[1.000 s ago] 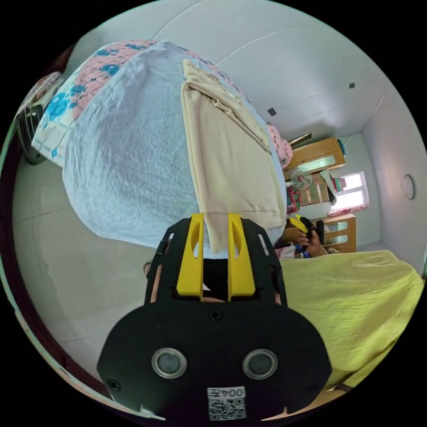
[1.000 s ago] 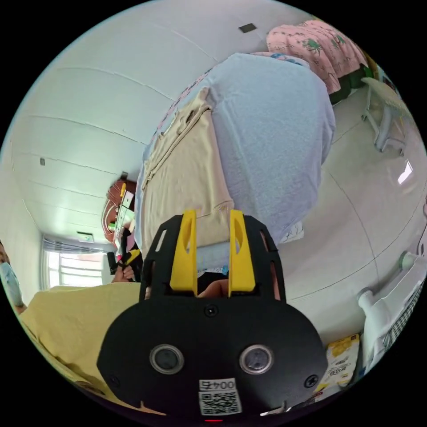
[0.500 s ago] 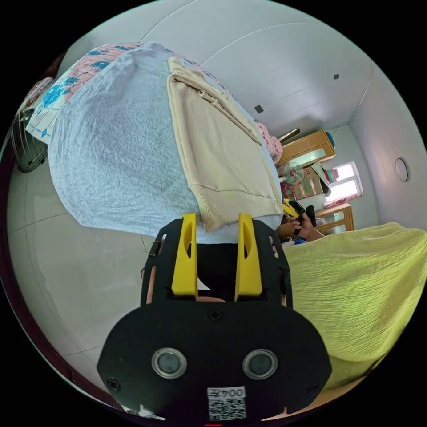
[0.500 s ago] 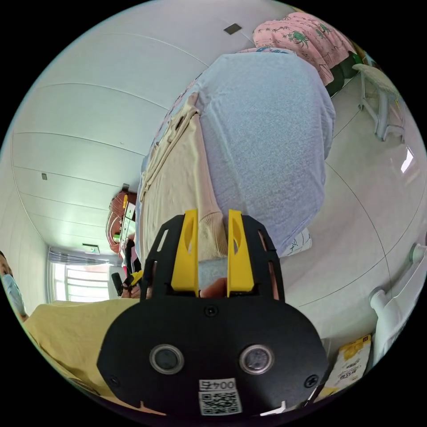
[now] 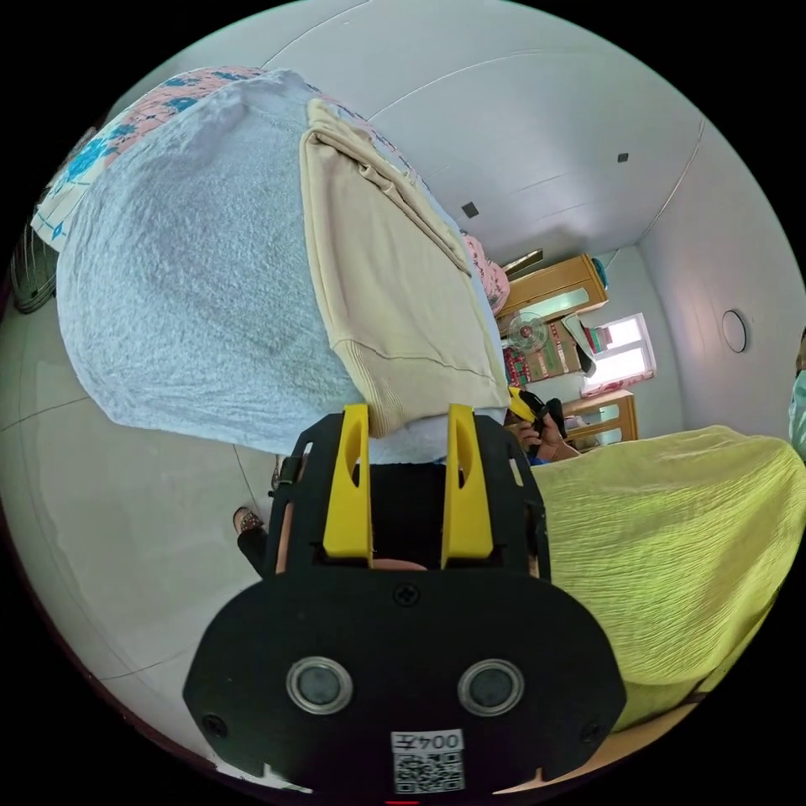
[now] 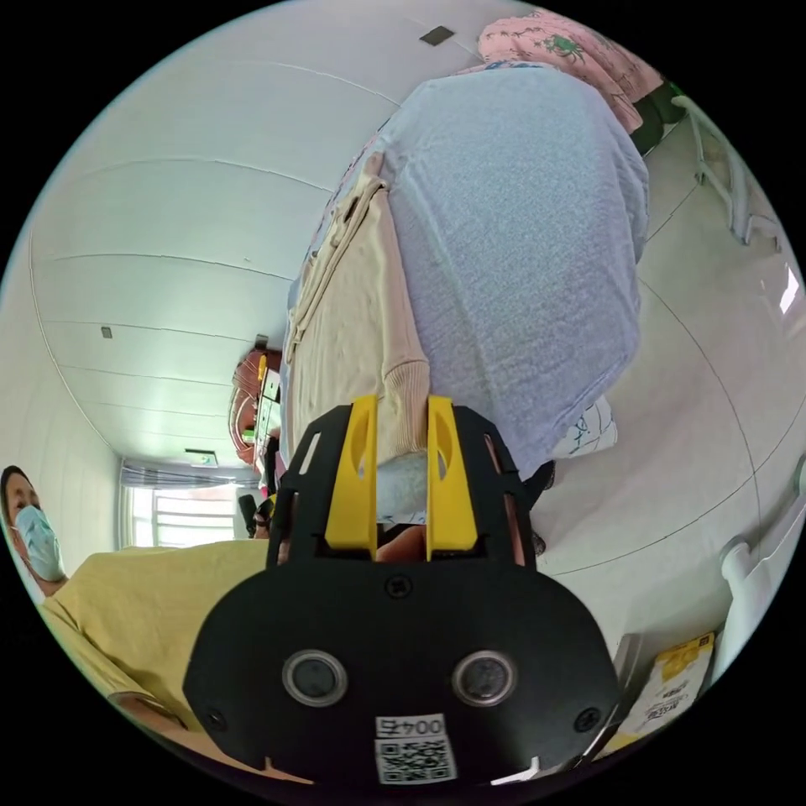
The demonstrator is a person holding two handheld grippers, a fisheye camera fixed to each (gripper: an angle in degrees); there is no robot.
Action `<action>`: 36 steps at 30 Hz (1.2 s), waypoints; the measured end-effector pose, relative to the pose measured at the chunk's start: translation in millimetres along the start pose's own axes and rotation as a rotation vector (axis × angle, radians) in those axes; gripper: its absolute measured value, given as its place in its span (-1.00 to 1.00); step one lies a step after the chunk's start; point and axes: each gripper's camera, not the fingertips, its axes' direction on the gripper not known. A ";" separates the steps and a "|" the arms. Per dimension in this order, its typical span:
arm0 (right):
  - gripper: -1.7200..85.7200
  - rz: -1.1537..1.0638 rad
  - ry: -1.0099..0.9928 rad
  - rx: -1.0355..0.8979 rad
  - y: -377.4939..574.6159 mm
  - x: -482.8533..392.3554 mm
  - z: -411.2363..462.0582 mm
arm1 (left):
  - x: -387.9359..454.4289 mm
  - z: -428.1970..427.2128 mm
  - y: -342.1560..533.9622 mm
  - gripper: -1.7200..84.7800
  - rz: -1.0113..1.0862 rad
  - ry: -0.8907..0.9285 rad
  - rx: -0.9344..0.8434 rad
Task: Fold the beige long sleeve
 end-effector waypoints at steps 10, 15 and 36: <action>-0.75 0.014 -0.055 0.009 -2.4 9.4 4.0 | -12.8 4.1 -16.9 -0.79 -0.060 0.081 0.021; -0.76 -0.019 -0.005 -0.018 -7.4 10.2 8.6 | -16.7 3.5 -22.1 -0.87 -0.084 0.080 0.021; -0.87 -0.150 -0.093 0.067 -37.4 5.0 21.3 | 24.5 -19.6 -74.0 -0.89 -0.064 0.140 0.115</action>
